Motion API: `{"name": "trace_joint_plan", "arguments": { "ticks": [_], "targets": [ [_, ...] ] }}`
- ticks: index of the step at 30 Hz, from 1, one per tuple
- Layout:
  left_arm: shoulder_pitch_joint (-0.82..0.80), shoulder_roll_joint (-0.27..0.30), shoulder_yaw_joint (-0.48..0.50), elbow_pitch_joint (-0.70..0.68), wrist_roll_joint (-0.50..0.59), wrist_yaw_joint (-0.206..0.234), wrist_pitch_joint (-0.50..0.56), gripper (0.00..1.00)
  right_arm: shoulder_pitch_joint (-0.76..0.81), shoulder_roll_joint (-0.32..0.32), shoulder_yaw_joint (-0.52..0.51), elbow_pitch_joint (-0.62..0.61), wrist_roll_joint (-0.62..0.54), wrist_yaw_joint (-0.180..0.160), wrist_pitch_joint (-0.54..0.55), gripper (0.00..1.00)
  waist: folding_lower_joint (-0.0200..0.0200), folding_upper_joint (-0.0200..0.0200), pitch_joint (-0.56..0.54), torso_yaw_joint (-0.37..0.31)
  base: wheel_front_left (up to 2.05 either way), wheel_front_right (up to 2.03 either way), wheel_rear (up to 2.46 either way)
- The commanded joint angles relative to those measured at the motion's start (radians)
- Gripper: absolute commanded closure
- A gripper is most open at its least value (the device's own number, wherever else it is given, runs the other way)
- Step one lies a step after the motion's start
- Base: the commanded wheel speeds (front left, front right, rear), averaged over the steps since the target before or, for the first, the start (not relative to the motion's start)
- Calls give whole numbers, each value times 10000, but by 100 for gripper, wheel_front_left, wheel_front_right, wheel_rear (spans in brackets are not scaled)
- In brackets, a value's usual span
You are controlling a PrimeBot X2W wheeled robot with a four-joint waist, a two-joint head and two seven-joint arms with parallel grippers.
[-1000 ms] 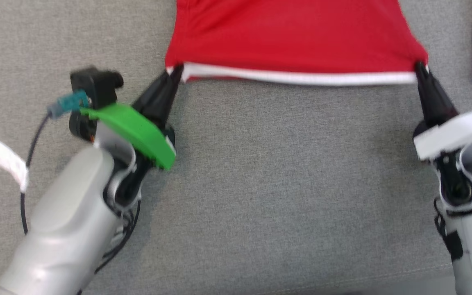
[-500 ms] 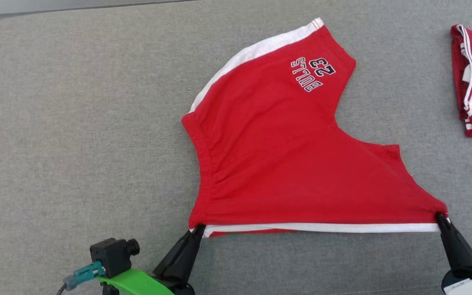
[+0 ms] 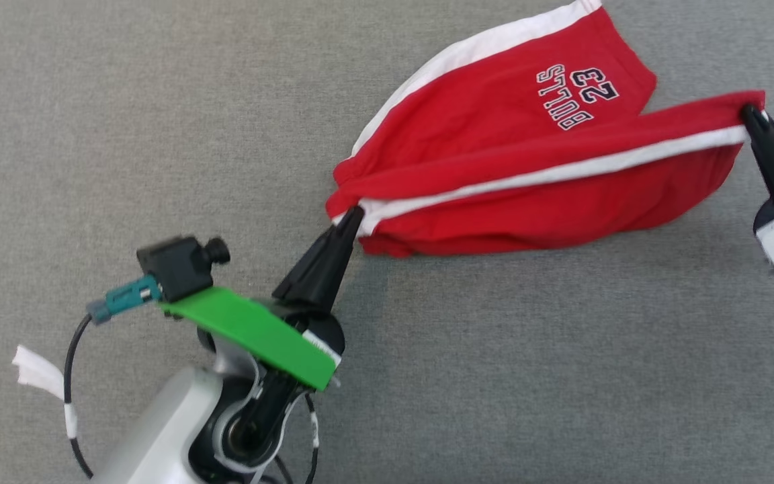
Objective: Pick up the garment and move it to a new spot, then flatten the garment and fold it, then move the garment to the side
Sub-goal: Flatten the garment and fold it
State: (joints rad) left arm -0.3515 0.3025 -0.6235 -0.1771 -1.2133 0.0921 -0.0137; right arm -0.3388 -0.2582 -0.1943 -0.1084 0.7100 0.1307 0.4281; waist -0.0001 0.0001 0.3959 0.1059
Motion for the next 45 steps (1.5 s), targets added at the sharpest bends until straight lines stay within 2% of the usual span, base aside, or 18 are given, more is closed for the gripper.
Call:
{"name": "trace_joint_plan", "arguments": {
  "ticks": [1, 9, 16, 24, 25, 26, 27, 28, 33, 38, 41, 45],
  "targets": [
    [-471, -190, 61, 209, -88, -22, 32, 100, -520, -135, 1, 227, -262, -3, 247, 100, 1, -1, 704, 691, 0, 0, 0],
    [-2897, -1686, 6, 2716, -374, -150, 562, 100, -3784, -353, 200, 2341, -1596, -3, 1191, 100, 1, -1, 1713, 1434, 0, 0, 0],
    [-3709, -2132, 120, 3863, -545, -356, 354, 100, -5306, -575, 315, 3914, -2437, -3, 1129, 100, 1, -1, 1980, 1672, 0, 0, 0],
    [-3999, -2374, -95, 4550, -743, -551, 236, 100, -5970, -521, 192, 5164, -2925, -3, 966, 100, 1, -1, 1978, 1892, 0, 0, 0],
    [-3994, -2386, -115, 4586, -780, -542, 236, 81, -6001, -521, 260, 5194, -2937, -3, 942, 60, 1, -1, 1980, 1898, 0, 0, 0],
    [-3996, -2396, -128, 4621, -815, -533, 215, 58, -6028, -536, 309, 5212, -2927, -3, 886, 0, 1, -1, 1989, 1897, 0, 0, 0],
    [-4006, -2405, -137, 4632, -809, -537, 196, 17, -6044, -546, 313, 5240, -2899, -3, 839, 0, 1, -1, 1999, 1896, 0, 0, 0],
    [-4012, -2414, -150, 4650, -808, -541, 163, 0, -6022, -555, 386, 5223, -2839, -3, 789, 0, 1, -1, 2004, 1895, 0, 0, 0],
    [-3671, -2090, -218, 4439, -305, -392, -284, 0, -5502, -1084, 1251, 4477, -2898, -3, 478, 0, 1, -1, 1956, 1748, 0, 0, 0],
    [-3042, -1232, -673, 3492, 1227, 40, -1279, 0, -4897, -1905, 2010, 3678, -2910, -3, 877, 0, 1, -1, 1899, 1574, 0, 0, 0],
    [-2600, -951, -908, 2889, 2113, 352, -1931, 0, -4630, -2284, 2047, 3594, -3173, -3, 1101, 0, 1, -1, 1899, 1600, 0, 0, 0],
    [-2029, -1042, -949, 2348, 2990, 547, -2395, 0, -4441, -2310, 1830, 3891, -3408, -3, 1347, 0, 1, -1, 1920, 1757, 0, 0, 0]
  ]
}}
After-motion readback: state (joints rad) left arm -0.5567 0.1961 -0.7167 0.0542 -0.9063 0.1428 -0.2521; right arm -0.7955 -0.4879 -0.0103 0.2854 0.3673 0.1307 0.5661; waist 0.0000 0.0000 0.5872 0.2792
